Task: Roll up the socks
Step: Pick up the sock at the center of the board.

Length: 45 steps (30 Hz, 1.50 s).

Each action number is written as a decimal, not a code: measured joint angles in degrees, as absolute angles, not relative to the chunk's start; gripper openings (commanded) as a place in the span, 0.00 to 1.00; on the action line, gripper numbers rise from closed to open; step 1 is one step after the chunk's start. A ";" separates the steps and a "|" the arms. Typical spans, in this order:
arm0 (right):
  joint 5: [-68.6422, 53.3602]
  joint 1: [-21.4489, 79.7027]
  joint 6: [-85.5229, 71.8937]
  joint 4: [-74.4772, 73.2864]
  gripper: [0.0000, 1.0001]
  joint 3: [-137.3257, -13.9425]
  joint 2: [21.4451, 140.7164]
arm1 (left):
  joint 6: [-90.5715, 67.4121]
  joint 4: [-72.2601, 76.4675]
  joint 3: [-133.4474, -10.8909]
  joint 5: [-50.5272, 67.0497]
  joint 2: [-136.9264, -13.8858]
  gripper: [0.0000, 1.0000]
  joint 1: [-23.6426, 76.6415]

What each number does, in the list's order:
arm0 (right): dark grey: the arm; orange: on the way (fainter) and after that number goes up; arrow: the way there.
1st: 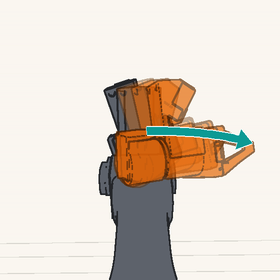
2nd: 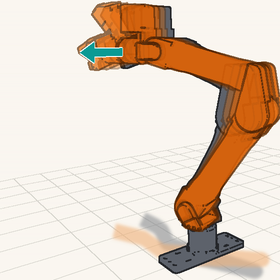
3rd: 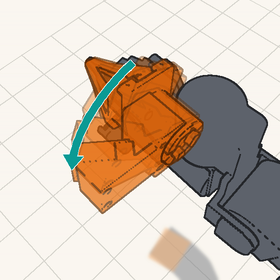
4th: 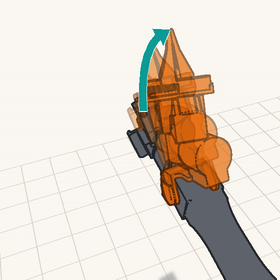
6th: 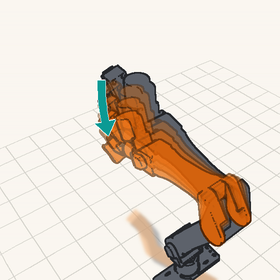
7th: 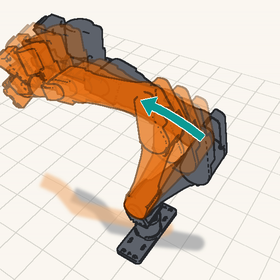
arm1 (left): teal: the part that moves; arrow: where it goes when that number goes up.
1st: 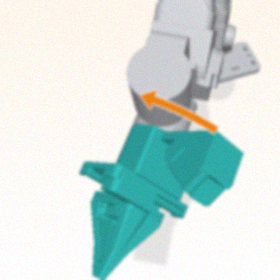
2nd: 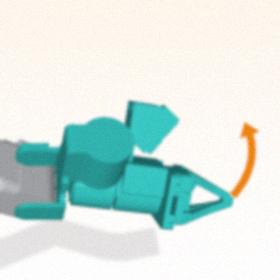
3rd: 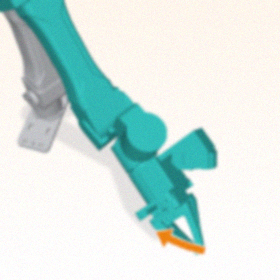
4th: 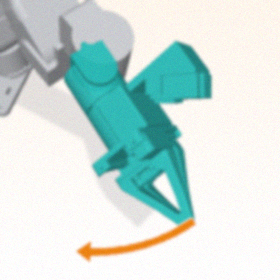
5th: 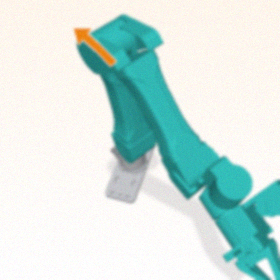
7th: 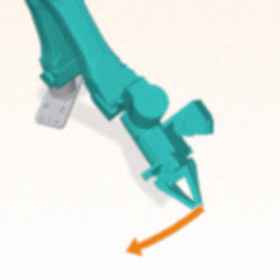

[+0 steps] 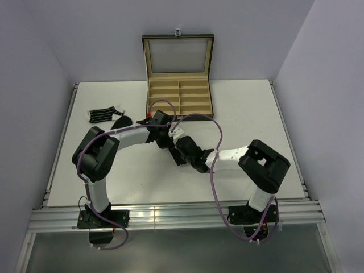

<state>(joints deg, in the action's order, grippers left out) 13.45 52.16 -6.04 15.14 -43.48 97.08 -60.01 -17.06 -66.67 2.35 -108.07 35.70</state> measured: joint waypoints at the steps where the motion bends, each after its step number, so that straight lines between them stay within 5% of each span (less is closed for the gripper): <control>1: 13.34 52.16 -6.04 15.51 0.59 -43.48 97.23 | -59.99 -17.06 -66.67 2.37 -108.07 0.00 35.70; 15: 12.58 52.16 -6.42 17.52 0.56 -45.91 101.43 | -59.59 -16.99 -66.67 2.76 -108.16 0.00 35.70; 18: 12.99 52.16 -6.55 16.80 0.49 -47.31 102.39 | -59.59 -16.99 -66.70 2.79 -108.16 0.00 35.70; 25: 14.57 52.14 -6.59 14.20 0.07 -49.69 103.53 | -59.24 -17.08 -66.78 2.74 -108.16 0.00 35.40; 28: 14.55 51.86 -6.98 12.95 0.00 -50.28 103.53 | -59.20 -17.08 -66.81 2.76 -108.16 0.02 35.38; 45: 3.20 43.64 -12.49 5.17 0.00 -46.63 96.40 | -59.16 -23.57 -66.46 -1.17 -98.91 0.76 32.23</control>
